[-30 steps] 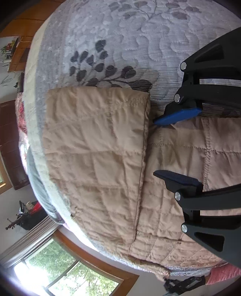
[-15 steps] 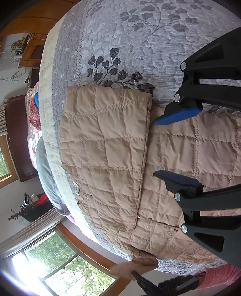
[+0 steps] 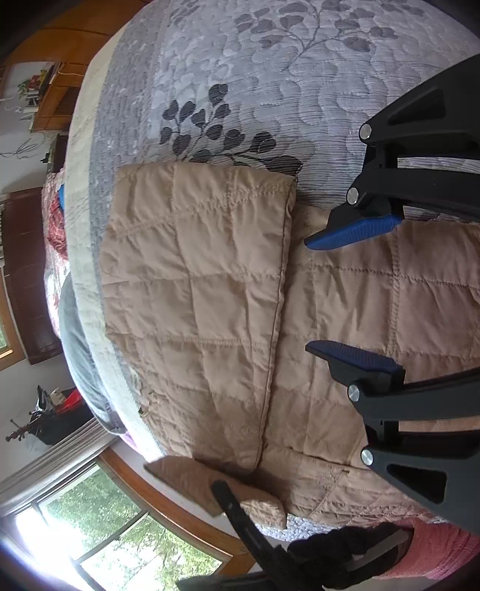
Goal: Fold large clothes
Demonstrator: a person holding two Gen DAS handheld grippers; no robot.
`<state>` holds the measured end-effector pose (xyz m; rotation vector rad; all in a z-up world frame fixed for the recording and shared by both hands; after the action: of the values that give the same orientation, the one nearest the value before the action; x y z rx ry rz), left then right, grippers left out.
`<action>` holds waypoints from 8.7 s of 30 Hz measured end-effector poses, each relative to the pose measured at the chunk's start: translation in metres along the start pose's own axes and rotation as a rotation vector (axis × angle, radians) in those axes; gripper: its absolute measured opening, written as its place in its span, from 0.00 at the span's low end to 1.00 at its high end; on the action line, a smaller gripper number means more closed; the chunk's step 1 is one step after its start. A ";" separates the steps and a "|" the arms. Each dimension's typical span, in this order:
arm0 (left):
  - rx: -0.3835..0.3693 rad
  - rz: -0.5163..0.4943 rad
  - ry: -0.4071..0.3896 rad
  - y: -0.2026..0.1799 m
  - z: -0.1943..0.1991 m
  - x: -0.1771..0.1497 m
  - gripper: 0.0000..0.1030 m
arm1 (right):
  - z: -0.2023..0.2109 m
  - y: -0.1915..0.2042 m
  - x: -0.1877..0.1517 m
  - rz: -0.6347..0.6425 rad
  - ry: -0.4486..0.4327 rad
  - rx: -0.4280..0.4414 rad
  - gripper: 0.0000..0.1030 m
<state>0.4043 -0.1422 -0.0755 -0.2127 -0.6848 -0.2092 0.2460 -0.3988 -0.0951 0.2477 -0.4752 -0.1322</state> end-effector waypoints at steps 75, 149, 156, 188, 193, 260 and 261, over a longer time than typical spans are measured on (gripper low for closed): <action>0.127 -0.014 0.126 0.096 -0.020 -0.022 0.46 | -0.046 0.007 0.070 -0.054 0.012 -0.061 0.16; -0.076 0.239 0.171 0.186 0.173 -0.261 0.28 | 0.092 -0.030 -0.229 0.033 -0.051 0.147 0.18; -0.117 0.226 0.122 0.180 0.190 -0.264 0.15 | 0.103 -0.025 -0.230 0.046 -0.085 0.152 0.12; -0.241 0.128 -0.050 0.177 0.259 -0.257 0.14 | 0.160 -0.036 -0.246 -0.024 -0.224 0.354 0.11; -0.251 0.135 -0.095 0.176 0.250 -0.202 0.14 | 0.176 -0.029 -0.194 0.011 -0.239 0.359 0.11; 0.019 0.114 0.085 0.203 0.016 -0.052 0.59 | -0.028 -0.039 0.032 -0.077 0.043 0.014 0.38; 0.015 0.122 0.085 0.205 0.013 -0.054 0.60 | -0.029 -0.038 0.031 -0.074 0.040 0.009 0.38</action>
<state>0.4085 0.0642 -0.1260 -0.2294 -0.5872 -0.0957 0.2844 -0.4350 -0.1171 0.2764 -0.4274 -0.1974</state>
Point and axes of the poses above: each gripper's, at about its wrist camera, not at the fingertips, and z roughly against the way its jaws point, y to its left, x to its top, the point moved 3 cm from there along -z, roughly the way its jaws point, and after that the axes turned 2 degrees about -x, right-handed, at the moved point
